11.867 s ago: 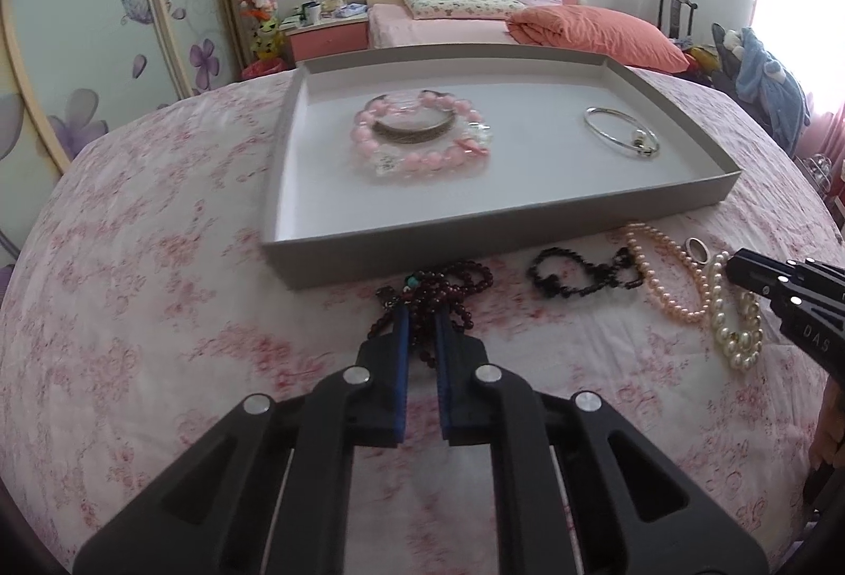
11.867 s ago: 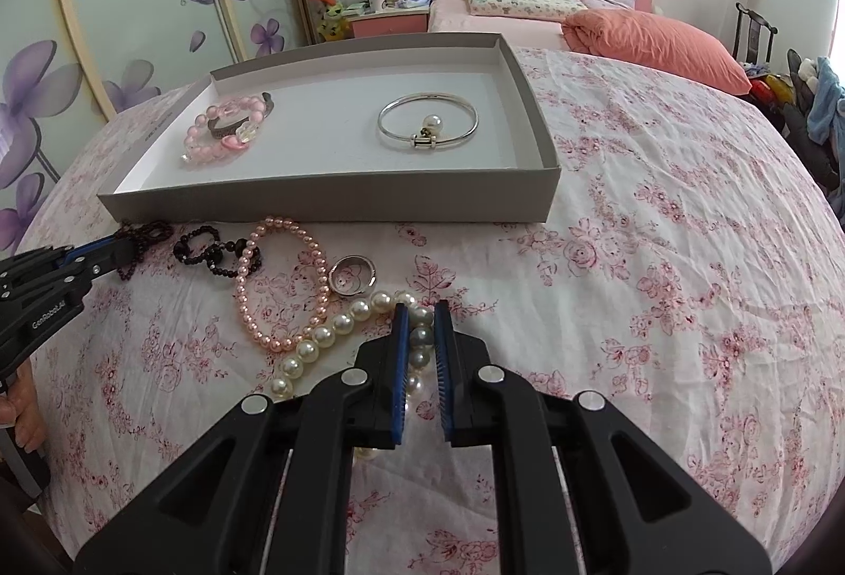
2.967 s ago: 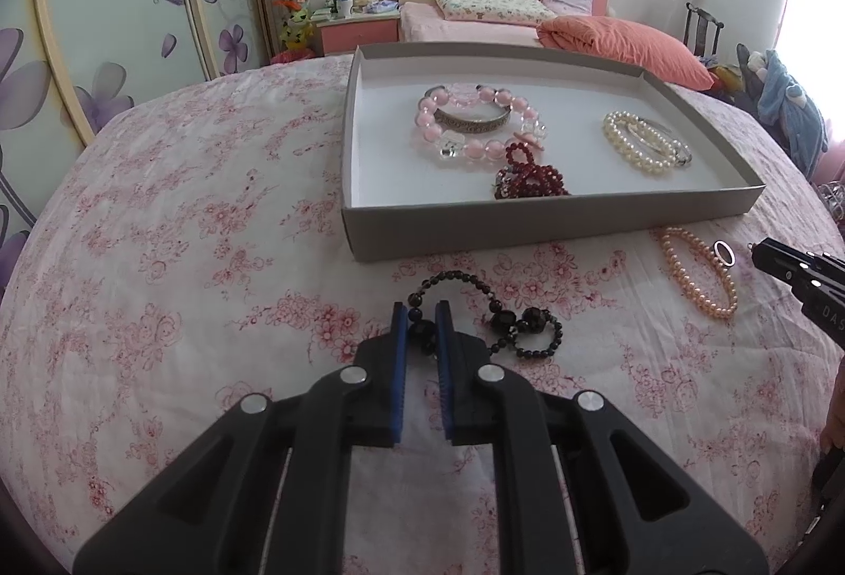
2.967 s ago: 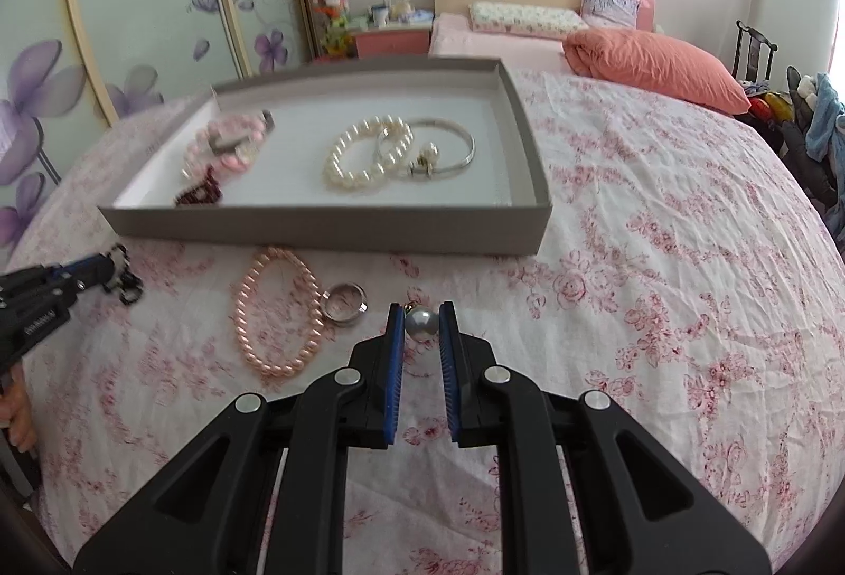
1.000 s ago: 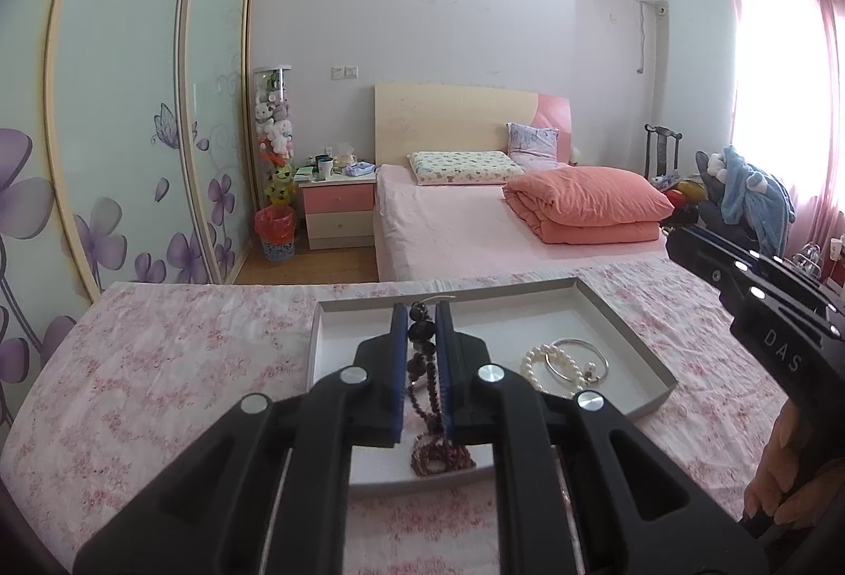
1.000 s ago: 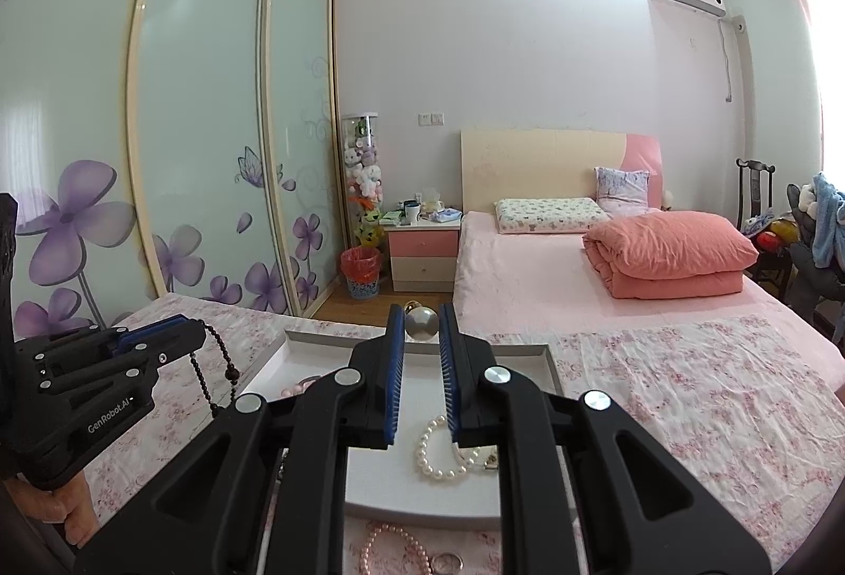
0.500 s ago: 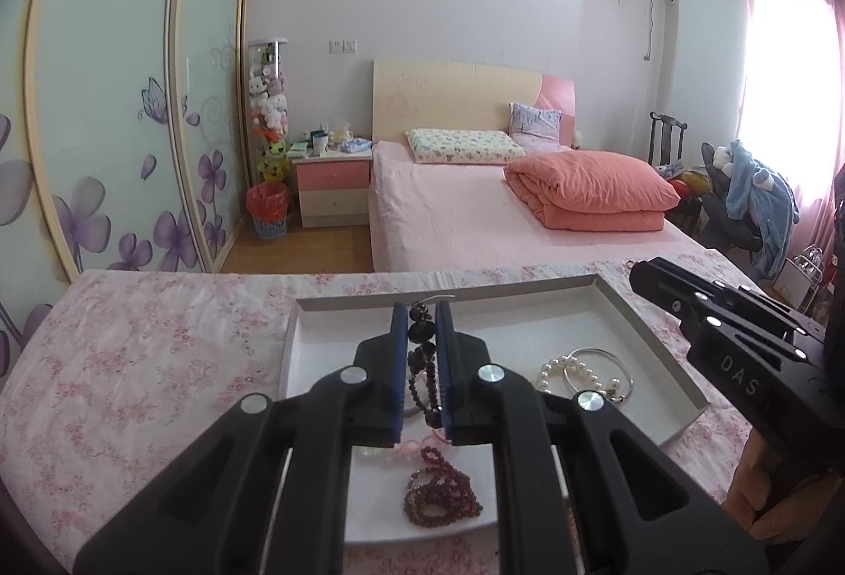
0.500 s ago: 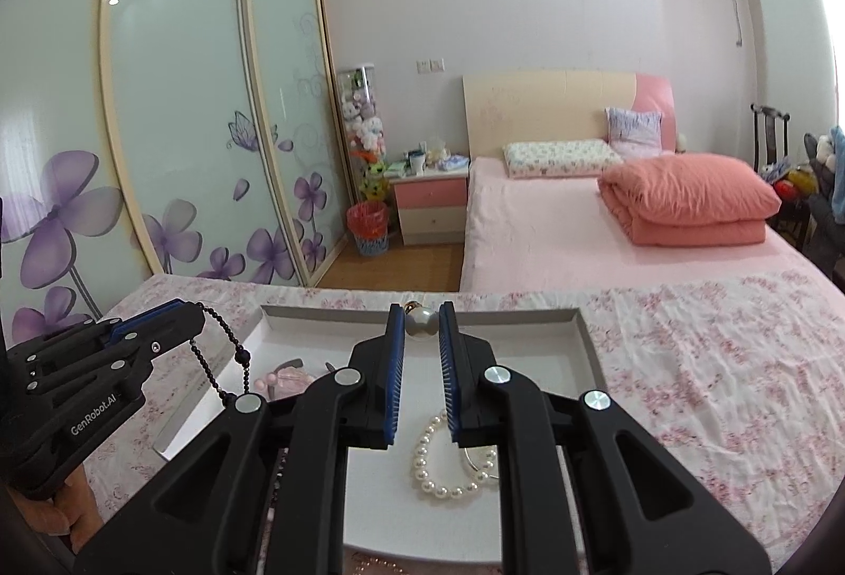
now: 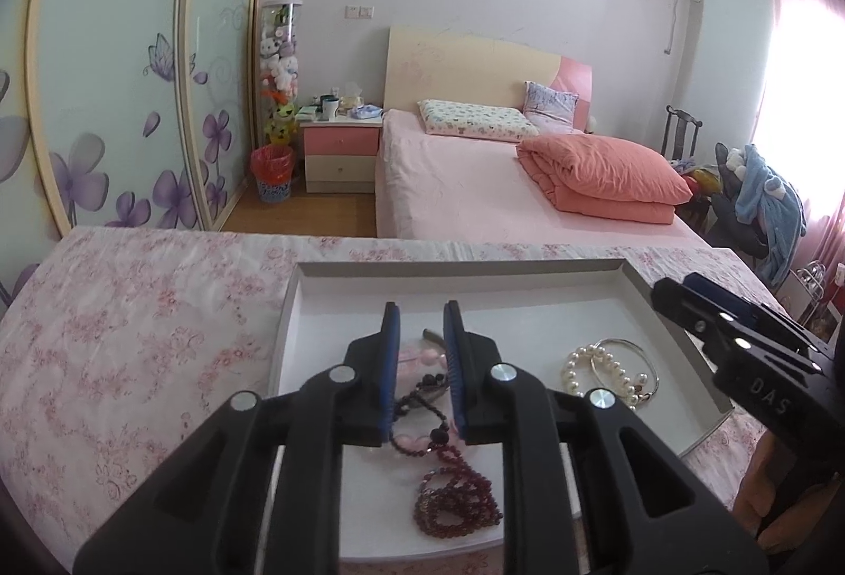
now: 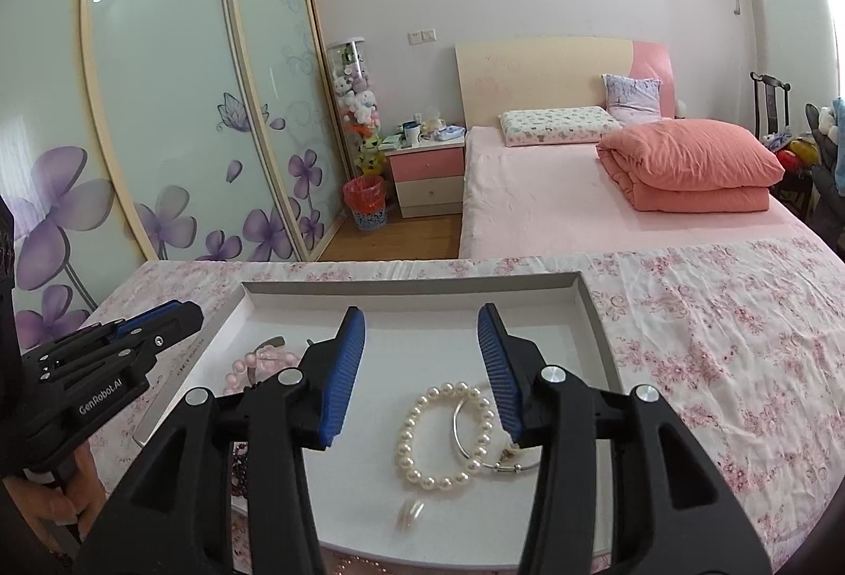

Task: Organize jewelry
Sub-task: 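Lower both items into the tray and open both tools, then move left tool to the pink pearl necklace while right tool approaches the silver ring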

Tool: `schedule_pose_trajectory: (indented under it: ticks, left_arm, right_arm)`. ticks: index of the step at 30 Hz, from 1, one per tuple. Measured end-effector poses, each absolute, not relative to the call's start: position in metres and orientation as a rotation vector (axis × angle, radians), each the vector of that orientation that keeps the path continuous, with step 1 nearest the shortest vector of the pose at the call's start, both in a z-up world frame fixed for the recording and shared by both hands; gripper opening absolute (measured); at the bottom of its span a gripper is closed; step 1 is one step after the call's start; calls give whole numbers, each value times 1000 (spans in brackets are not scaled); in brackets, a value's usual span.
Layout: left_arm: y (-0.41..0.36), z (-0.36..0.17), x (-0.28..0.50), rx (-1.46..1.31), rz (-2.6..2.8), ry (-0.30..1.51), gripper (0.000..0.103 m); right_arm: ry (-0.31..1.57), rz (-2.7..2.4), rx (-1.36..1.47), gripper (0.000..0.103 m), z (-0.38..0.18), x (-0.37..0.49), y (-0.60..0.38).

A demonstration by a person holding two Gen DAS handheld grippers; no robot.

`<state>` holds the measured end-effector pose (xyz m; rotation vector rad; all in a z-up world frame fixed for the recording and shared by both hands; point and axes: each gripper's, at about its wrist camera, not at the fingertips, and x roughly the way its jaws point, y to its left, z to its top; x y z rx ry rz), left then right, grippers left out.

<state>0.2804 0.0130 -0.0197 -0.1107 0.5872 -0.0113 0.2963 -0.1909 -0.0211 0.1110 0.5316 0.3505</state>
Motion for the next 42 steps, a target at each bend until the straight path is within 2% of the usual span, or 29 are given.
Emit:
schedule_pose_trajectory:
  ticks: [6, 18, 21, 26, 32, 42]
  left_arm:
    - [22, -21, 273, -131, 5, 598, 24]
    - [10, -36, 221, -98, -76, 655, 29]
    - [4, -44, 210, -98, -102, 691, 31]
    - [-4, -54, 198, -83, -128, 727, 31]
    - [-11, -56, 189, -61, -143, 736, 36]
    - [-15, -62, 190, -42, -146, 758, 37]
  right_arm:
    - [539, 345, 120, 46, -23, 293, -197]
    - [631, 323, 81, 46, -39, 247, -226]
    - [697, 328, 66, 43, -51, 237, -230]
    - [800, 363, 21, 31, -72, 225, -224]
    - [870, 400, -50, 31, -88, 211, -214]
    - [890, 389, -82, 30, -95, 222, -200]
